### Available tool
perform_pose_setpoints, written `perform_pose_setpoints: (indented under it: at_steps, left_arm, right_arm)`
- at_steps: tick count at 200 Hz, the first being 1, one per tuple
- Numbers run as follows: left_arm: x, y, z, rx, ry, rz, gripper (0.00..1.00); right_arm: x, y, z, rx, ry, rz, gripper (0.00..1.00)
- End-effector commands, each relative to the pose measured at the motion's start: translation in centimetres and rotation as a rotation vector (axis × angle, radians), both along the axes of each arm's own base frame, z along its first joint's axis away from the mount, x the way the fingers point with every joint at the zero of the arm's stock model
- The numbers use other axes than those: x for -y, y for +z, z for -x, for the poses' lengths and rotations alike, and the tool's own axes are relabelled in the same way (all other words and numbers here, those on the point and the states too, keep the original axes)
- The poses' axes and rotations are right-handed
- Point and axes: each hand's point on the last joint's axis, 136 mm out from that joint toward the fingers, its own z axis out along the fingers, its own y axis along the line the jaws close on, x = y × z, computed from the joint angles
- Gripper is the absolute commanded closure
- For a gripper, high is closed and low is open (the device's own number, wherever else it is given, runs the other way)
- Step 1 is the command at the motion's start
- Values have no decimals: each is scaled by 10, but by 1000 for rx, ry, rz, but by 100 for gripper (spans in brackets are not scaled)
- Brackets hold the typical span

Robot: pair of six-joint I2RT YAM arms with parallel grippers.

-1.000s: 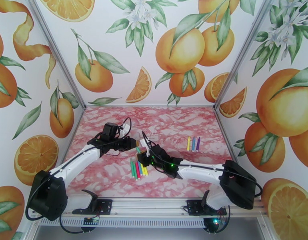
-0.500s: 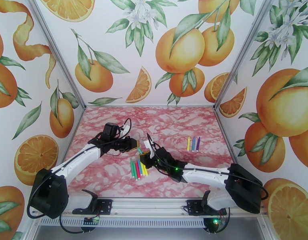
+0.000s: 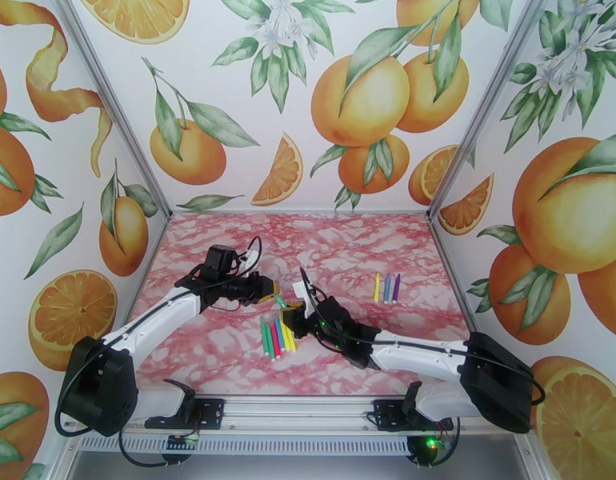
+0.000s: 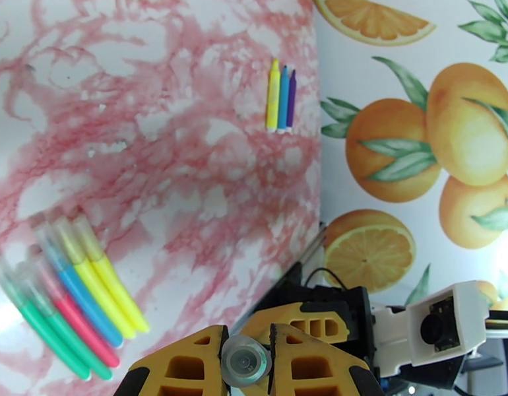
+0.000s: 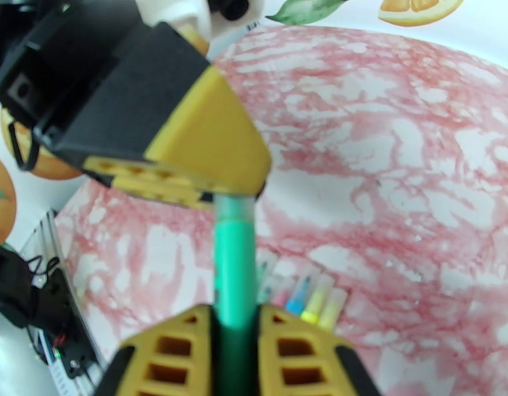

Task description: Open the pen caps

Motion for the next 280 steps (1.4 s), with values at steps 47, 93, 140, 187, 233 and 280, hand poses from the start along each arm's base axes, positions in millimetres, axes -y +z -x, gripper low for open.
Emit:
perform_pose_setpoints:
  at_steps: [47,93,140,187,233,280]
  left_arm:
    - [-78,26,-101,267,392,-142,100]
    - [-79,24,-103,261,396,-141,100]
    - [-63,24,-94,247,320,-74,100]
    - [-53,23,-79,234,274,-31,85]
    - [-58,15,-75,229,280,-93,65]
    - [-55,1,-55,216,258,-117,44]
  right_arm:
    - [21,-39,35,-69,79,133,100]
    - [22,-37,34,-59,76,127,100]
    - [15,-25,28,-29,65,97,100]
    - [6,-5,19,21,52,49,100]
    - [6,3,12,46,24,43,100]
    - [12,8,4,64,-30,52,100]
